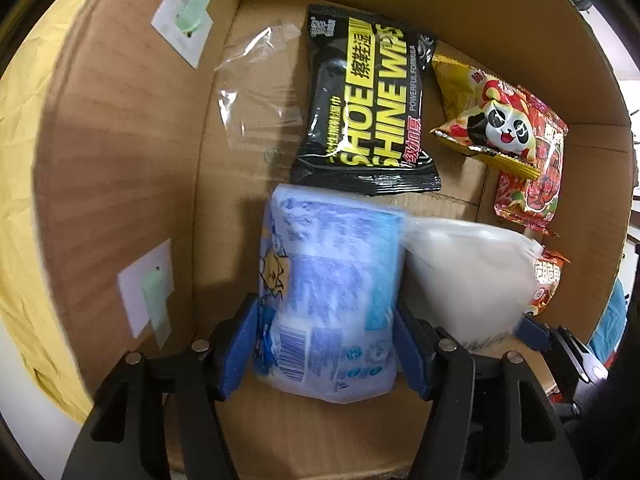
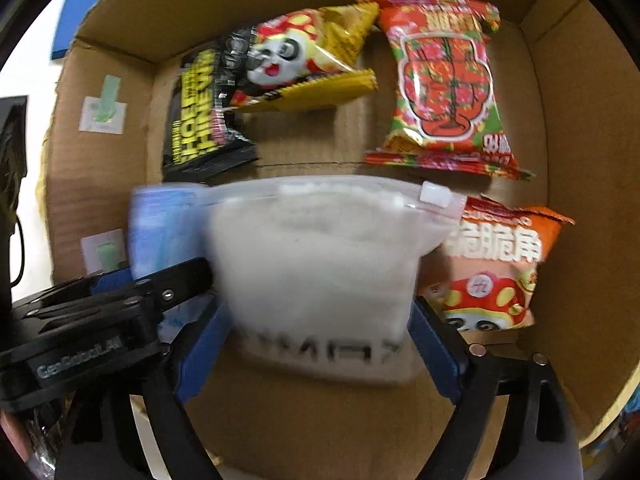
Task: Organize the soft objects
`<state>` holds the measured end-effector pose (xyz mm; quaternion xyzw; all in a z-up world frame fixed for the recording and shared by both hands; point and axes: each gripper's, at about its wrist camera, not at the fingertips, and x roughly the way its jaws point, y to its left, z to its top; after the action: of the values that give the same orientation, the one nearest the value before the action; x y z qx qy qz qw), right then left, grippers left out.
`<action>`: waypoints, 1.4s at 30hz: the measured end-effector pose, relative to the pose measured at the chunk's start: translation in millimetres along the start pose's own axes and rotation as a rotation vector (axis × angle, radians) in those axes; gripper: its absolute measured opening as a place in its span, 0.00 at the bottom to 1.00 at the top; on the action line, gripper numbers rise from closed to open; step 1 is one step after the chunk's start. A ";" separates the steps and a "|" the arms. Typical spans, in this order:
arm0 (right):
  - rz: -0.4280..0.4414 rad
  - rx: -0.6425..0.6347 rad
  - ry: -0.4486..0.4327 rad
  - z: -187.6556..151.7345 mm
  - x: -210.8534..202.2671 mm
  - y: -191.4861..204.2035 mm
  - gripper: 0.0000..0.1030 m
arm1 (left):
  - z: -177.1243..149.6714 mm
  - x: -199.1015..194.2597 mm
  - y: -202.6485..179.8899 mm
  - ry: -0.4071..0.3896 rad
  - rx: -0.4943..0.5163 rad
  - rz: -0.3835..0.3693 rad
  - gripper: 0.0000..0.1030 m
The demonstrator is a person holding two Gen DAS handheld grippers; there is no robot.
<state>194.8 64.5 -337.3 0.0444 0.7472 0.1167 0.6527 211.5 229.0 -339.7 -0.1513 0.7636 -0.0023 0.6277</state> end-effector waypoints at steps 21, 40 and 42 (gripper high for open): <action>-0.137 -0.025 -0.195 -26.8 -86.6 -25.4 1.00 | -47.1 -85.7 -37.6 -0.243 0.065 0.058 0.79; -0.167 -0.056 -0.402 -101.9 -216.5 -25.5 1.00 | -124.8 -158.3 -64.0 -0.470 0.114 0.081 0.97; -0.162 -0.059 -0.418 -113.3 -231.8 -25.2 1.00 | -138.3 -173.9 -68.7 -0.502 0.121 0.084 0.96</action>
<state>118.6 -23.8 -105.8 -0.0116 0.5930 0.0739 0.8017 123.3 178.4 -130.5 -0.0773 0.5881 0.0156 0.8049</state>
